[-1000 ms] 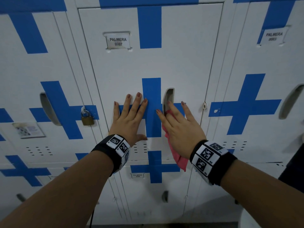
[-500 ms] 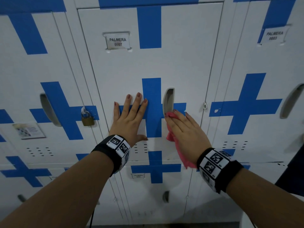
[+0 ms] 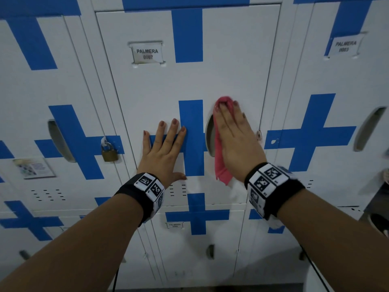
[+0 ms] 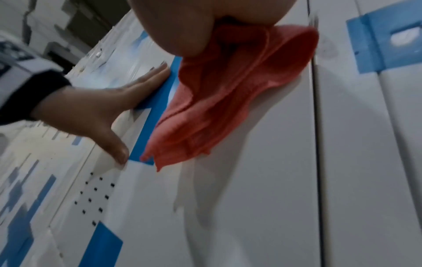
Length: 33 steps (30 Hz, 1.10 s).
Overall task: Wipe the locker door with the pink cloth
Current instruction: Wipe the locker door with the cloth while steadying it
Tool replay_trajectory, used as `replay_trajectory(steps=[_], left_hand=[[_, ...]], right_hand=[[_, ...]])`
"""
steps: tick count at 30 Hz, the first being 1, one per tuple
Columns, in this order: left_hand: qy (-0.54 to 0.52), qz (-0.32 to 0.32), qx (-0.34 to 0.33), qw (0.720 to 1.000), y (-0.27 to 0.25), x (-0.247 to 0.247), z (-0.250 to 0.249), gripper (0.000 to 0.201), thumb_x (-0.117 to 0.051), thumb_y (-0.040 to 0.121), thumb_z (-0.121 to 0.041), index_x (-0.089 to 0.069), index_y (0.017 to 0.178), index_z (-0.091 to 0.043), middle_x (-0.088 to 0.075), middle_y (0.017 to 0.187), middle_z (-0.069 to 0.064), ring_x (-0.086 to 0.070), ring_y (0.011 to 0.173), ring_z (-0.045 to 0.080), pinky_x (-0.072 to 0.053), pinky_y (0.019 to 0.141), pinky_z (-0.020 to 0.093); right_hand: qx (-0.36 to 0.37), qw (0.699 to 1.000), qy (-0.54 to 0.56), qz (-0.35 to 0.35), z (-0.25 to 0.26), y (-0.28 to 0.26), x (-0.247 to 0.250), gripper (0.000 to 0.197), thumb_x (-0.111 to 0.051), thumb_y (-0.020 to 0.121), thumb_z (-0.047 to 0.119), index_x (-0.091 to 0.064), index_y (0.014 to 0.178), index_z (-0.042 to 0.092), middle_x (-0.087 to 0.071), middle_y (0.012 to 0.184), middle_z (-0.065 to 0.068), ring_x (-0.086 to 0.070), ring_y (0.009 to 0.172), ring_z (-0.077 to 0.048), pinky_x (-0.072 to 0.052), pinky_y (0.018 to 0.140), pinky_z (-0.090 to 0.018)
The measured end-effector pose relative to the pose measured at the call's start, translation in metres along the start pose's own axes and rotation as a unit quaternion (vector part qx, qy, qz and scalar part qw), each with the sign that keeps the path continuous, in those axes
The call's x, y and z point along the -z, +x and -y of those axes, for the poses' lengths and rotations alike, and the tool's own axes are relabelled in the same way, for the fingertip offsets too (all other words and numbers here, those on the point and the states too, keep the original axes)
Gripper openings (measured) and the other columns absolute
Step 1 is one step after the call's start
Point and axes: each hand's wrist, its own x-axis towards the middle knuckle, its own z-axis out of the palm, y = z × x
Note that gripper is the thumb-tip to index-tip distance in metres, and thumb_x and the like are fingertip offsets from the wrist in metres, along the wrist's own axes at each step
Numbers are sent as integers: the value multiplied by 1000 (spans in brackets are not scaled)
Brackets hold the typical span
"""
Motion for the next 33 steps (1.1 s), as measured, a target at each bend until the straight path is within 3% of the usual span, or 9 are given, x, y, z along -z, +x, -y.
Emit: replay_trajectory(steps=[4, 9, 12, 15, 18, 22, 26, 30, 33], left_hand=[[2, -2, -1, 1000, 0, -1, 0, 142, -71, 52, -71, 28, 142, -22, 41, 146, 0, 36, 134, 25, 24, 105, 51], [-3, -1, -3, 1000, 0, -2, 0, 141, -71, 54, -70, 31, 140, -23, 43, 145, -1, 38, 133, 24, 24, 105, 51], [-3, -2, -4, 1000, 0, -2, 0, 141, -71, 54, -70, 28, 142, -23, 41, 146, -1, 36, 134, 25, 23, 106, 52], [0, 0, -4, 1000, 0, -2, 0, 141, -71, 54, -70, 28, 142, -23, 41, 146, -1, 37, 134, 25, 23, 105, 52], [0, 0, -4, 1000, 1, -2, 0, 140, -70, 55, -71, 29, 141, -23, 42, 145, -1, 37, 133, 25, 24, 105, 52], [-3, 1, -6, 1000, 0, -2, 0, 141, -70, 55, -71, 32, 139, -23, 44, 143, -1, 39, 132, 25, 22, 106, 53], [4, -1, -6, 1000, 0, -2, 0, 141, -70, 54, -71, 32, 140, -23, 44, 144, 0, 38, 133, 25, 19, 106, 54], [3, -2, -8, 1000, 1, -3, 0, 141, -70, 54, -72, 30, 141, -22, 42, 145, 0, 37, 133, 25, 20, 106, 54], [4, -6, -6, 1000, 0, -4, 1, 143, -71, 51, -72, 27, 142, -22, 40, 147, 0, 35, 135, 26, 21, 107, 53]], right_hand=[[-8, 1000, -15, 5, 0, -9, -12, 70, -37, 93, 18, 6, 147, 11, 0, 158, -6, 11, 143, -21, 2, 116, -38], [-12, 998, -61, 22, 4, -23, -23, 77, -47, 91, 21, 5, 148, 10, -1, 157, -10, 4, 144, -27, -3, 116, -44], [-11, 996, -78, 38, 6, -36, -31, 76, -45, 92, 25, 4, 148, 11, -9, 157, -13, 0, 144, -28, -6, 115, -46], [-9, 996, -80, 41, 6, -40, -36, 75, -46, 92, 24, 2, 148, 11, -6, 156, -12, -2, 144, -28, -7, 115, -46], [3, 995, -88, 48, 3, -48, -39, 90, -60, 84, 19, 3, 148, 9, -3, 154, -11, -1, 143, -26, -4, 114, -45], [26, 990, -104, 95, -2, -70, -50, 110, -69, 71, 14, 9, 149, 9, 0, 155, -11, 13, 143, -25, -4, 112, -46], [51, 984, -107, 132, -9, -93, -61, 101, -59, 74, 10, 8, 149, 11, -1, 157, -9, 5, 145, -27, -9, 115, -48], [103, 979, -117, 128, -10, -97, -64, 85, -41, 75, 6, -3, 150, 11, -7, 156, -8, 0, 145, -27, -3, 115, -45], [116, 977, -124, 130, -4, -89, -60, 79, -38, 77, 8, -7, 150, 11, -6, 156, -8, -2, 143, -25, 1, 115, -43]])
